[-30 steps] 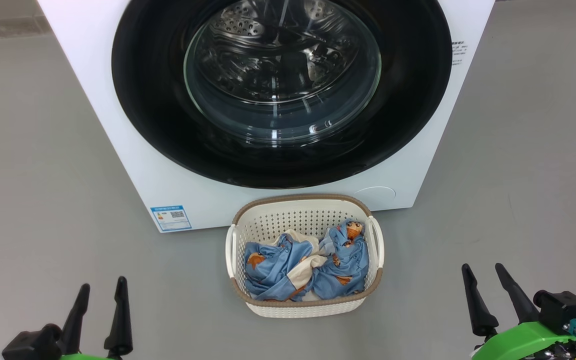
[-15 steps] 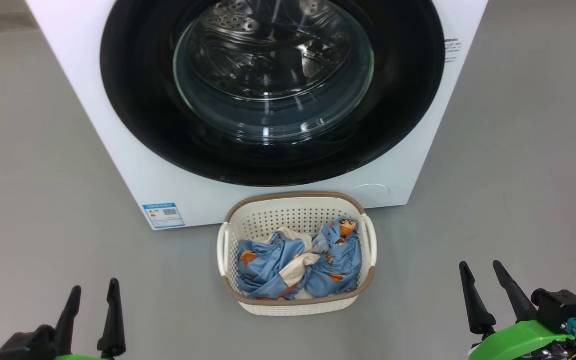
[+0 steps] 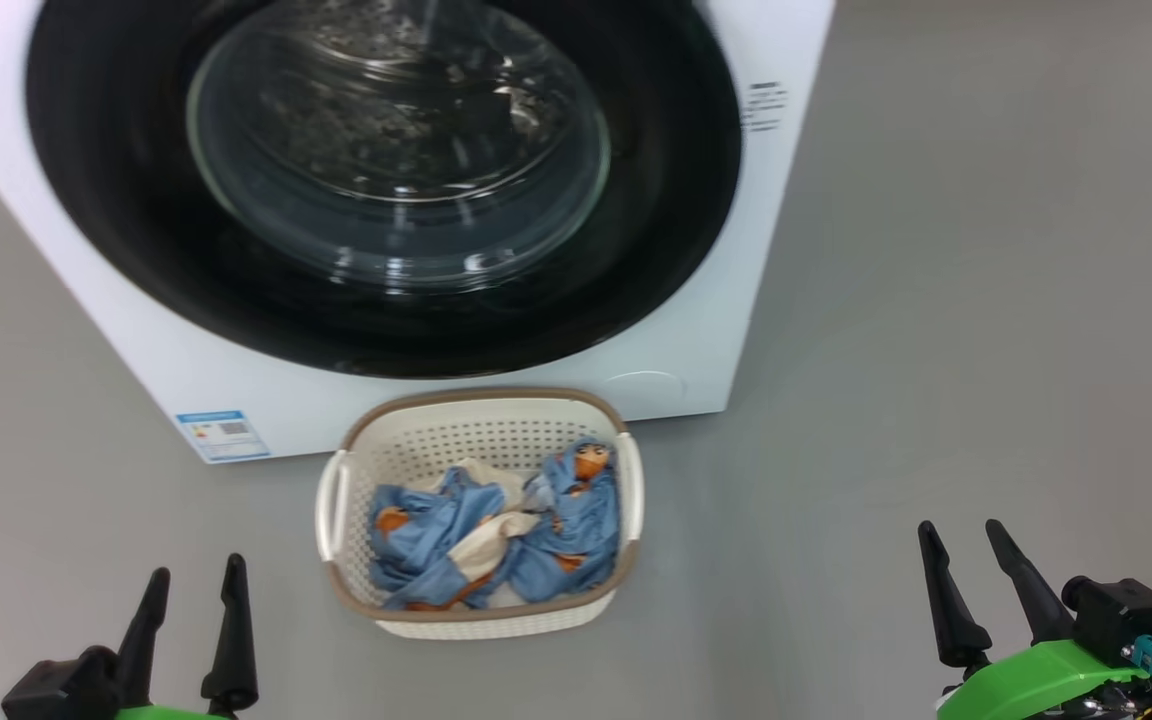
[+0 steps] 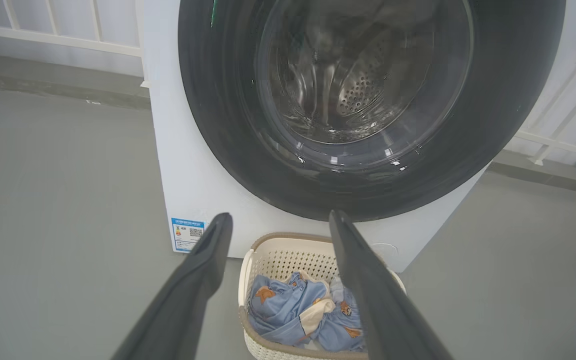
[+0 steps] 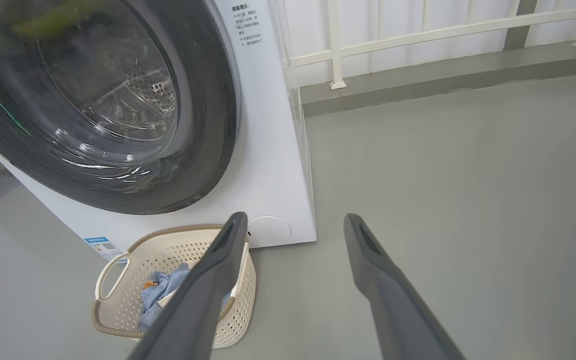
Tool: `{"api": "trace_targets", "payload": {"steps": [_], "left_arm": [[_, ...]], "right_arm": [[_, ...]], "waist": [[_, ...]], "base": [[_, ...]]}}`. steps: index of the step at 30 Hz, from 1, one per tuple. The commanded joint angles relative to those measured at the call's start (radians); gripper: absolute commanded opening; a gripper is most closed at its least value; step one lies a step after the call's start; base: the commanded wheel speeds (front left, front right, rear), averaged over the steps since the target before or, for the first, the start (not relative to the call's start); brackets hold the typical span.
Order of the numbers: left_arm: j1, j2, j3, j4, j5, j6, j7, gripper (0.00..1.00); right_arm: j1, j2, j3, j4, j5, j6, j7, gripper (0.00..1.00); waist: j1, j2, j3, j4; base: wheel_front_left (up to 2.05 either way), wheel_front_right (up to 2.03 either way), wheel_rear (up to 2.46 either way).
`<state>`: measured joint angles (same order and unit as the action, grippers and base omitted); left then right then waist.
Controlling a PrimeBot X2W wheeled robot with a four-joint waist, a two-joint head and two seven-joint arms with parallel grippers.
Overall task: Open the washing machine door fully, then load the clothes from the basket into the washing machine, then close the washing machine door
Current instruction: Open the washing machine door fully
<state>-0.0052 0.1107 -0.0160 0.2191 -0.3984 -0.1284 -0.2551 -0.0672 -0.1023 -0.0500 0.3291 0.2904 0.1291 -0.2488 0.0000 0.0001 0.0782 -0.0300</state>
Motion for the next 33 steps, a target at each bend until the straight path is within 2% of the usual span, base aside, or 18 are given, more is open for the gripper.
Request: {"api": "trace_targets", "payload": {"steps": [1,13,25,26,27,28,31,33], "left_arm": [[-0.042,0.018,0.031,-0.02,0.002,-0.002,-0.007,1.0],[-0.043,0.015,0.025,-0.038,-0.048,-0.002,-0.007,1.0],[-0.044,0.006,0.019,-0.034,-0.048,-0.002,-0.007,1.0],[-0.044,0.005,0.018,-0.034,-0.049,-0.002,-0.007,1.0],[-0.045,0.004,0.018,-0.035,-0.049,-0.002,-0.007,1.0],[-0.045,0.004,0.018,-0.035,-0.049,-0.002,-0.007,1.0],[-0.046,0.001,0.016,-0.04,-0.051,-0.002,-0.007,1.0],[-0.045,0.0,0.012,-0.043,-0.052,-0.002,-0.007,1.0]], "right_arm": [[-0.027,-0.008,0.022,-0.026,-0.007,0.002,-0.013,1.0],[-0.026,-0.007,0.023,-0.032,-0.004,0.002,-0.013,1.0],[-0.04,-0.01,0.052,-0.023,0.005,0.002,-0.013,1.0],[-0.044,-0.011,0.057,-0.019,0.008,0.002,-0.013,0.78],[-0.051,-0.013,0.064,-0.016,0.009,0.002,-0.013,0.46],[-0.051,-0.013,0.064,-0.016,0.009,0.002,-0.013,0.46],[-0.088,-0.016,0.084,-0.013,0.032,0.002,-0.013,0.01],[-0.126,-0.013,0.089,-0.012,0.073,0.002,-0.013,0.0]], "waist": [[0.0,-0.0001,0.0,0.0],[0.0,-0.0001,0.004,-0.001],[0.0,-0.0001,0.013,0.001],[0.0,-0.0001,0.014,0.002],[0.0,-0.0001,0.016,0.002],[0.0,-0.0001,0.016,0.002],[0.0,-0.0001,0.025,0.001],[0.0,-0.0001,0.031,0.001]], "base": [[1.23,1.23,-2.46],[0.99,0.93,-1.92],[0.14,0.14,-0.28],[0.0,0.0,0.0],[0.0,0.0,0.0],[0.0,0.0,0.0],[0.0,0.0,0.0],[0.0,0.0,0.0]]}}
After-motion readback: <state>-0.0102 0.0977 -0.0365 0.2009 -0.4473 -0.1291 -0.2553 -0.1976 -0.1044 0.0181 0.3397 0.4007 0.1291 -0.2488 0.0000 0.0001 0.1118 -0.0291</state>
